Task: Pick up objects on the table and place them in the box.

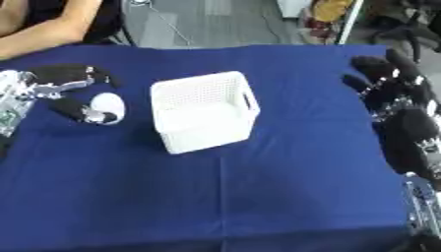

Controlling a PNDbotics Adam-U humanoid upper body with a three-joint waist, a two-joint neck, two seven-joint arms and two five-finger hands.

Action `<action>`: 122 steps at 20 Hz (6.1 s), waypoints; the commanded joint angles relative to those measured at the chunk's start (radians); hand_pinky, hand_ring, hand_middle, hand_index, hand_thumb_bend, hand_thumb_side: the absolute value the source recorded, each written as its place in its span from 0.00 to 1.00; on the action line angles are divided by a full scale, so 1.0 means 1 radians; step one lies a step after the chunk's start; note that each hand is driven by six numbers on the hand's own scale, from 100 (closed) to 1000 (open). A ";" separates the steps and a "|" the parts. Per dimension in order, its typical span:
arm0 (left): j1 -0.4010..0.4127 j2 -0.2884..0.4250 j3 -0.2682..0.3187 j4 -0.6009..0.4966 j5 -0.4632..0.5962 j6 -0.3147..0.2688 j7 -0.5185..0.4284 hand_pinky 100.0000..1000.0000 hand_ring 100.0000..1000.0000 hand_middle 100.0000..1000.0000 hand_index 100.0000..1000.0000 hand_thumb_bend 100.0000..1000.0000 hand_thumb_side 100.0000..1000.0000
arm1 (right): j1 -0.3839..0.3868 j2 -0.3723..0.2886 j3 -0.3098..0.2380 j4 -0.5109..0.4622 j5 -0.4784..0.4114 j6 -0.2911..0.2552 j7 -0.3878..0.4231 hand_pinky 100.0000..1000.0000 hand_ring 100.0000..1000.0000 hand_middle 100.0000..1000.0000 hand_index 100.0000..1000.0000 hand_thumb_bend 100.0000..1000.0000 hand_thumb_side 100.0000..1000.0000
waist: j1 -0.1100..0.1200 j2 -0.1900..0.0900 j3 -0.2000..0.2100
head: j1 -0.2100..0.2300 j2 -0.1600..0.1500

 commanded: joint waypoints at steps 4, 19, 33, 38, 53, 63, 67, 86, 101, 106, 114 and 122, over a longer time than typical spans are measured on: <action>-0.022 0.007 0.008 0.007 -0.031 -0.007 0.015 0.79 0.80 0.76 0.94 0.79 0.76 | -0.012 -0.009 -0.004 -0.017 -0.005 -0.002 0.002 0.96 1.00 0.88 1.00 0.09 0.54 | 0.002 -0.008 -0.002 | 0.008 0.000; -0.005 0.004 0.013 0.052 -0.099 -0.013 0.028 0.78 0.79 0.75 0.94 0.79 0.77 | -0.010 -0.008 -0.005 -0.017 -0.004 -0.002 0.002 0.96 1.00 0.88 1.00 0.09 0.54 | 0.000 -0.006 -0.002 | 0.007 0.000; 0.012 0.011 0.024 0.073 -0.139 0.005 0.043 0.31 0.43 0.57 0.79 0.28 0.32 | -0.008 -0.006 -0.006 -0.017 -0.002 -0.002 0.001 0.97 1.00 0.88 1.00 0.09 0.54 | 0.000 -0.005 -0.002 | 0.007 0.000; 0.030 0.017 0.033 0.056 -0.100 0.052 0.091 0.00 0.05 0.36 0.52 0.00 0.13 | -0.007 -0.005 -0.007 -0.017 -0.002 -0.002 0.000 0.97 1.00 0.88 1.00 0.09 0.54 | 0.000 -0.005 -0.001 | 0.006 0.000; 0.051 0.042 0.046 -0.039 0.106 0.102 0.068 0.00 0.00 0.27 0.39 0.00 0.34 | -0.006 -0.006 -0.008 -0.017 -0.001 -0.002 -0.001 0.97 1.00 0.88 1.00 0.08 0.54 | -0.001 -0.007 0.002 | 0.002 0.000; 0.048 0.122 0.148 -0.378 0.777 0.410 0.041 0.00 0.00 0.24 0.33 0.00 0.49 | -0.003 -0.008 -0.010 -0.017 0.002 0.000 -0.004 0.97 1.00 0.88 1.00 0.08 0.55 | 0.003 -0.011 0.008 | -0.010 0.000; 0.062 0.125 0.143 -0.503 0.934 0.546 0.123 0.00 0.00 0.24 0.32 0.00 0.49 | -0.004 -0.009 -0.009 -0.017 0.001 -0.001 -0.004 0.96 1.00 0.88 1.00 0.08 0.55 | 0.002 -0.013 0.009 | -0.009 0.000; -0.071 -0.021 0.044 -0.532 0.982 0.587 0.188 0.00 0.00 0.24 0.33 0.00 0.52 | -0.007 -0.007 -0.001 -0.017 -0.006 0.000 0.004 0.96 1.00 0.88 1.00 0.08 0.55 | 0.000 -0.014 -0.001 | 0.009 0.000; -0.175 -0.219 -0.047 -0.260 0.671 0.393 0.075 0.00 0.00 0.24 0.34 0.00 0.45 | -0.009 0.003 0.008 -0.017 -0.020 0.007 0.017 0.97 1.00 0.88 1.00 0.07 0.54 | -0.014 -0.012 -0.020 | 0.046 0.000; -0.171 -0.246 -0.056 -0.200 0.612 0.347 0.056 0.00 0.00 0.24 0.34 0.00 0.39 | -0.009 0.005 0.010 -0.017 -0.022 0.007 0.019 0.97 1.00 0.88 1.00 0.07 0.54 | -0.019 -0.011 -0.017 | 0.049 0.000; -0.162 -0.273 -0.061 -0.126 0.506 0.289 0.047 0.00 0.00 0.24 0.34 0.00 0.41 | -0.009 0.007 0.010 -0.017 -0.024 0.006 0.021 0.97 1.00 0.88 1.00 0.07 0.54 | -0.024 -0.009 -0.015 | 0.051 -0.001; -0.147 -0.301 -0.068 -0.069 0.407 0.231 0.041 0.00 0.00 0.26 0.37 0.00 0.36 | -0.009 0.009 0.011 -0.017 -0.024 0.007 0.023 0.97 1.00 0.88 1.00 0.07 0.54 | -0.024 -0.009 -0.016 | 0.052 -0.001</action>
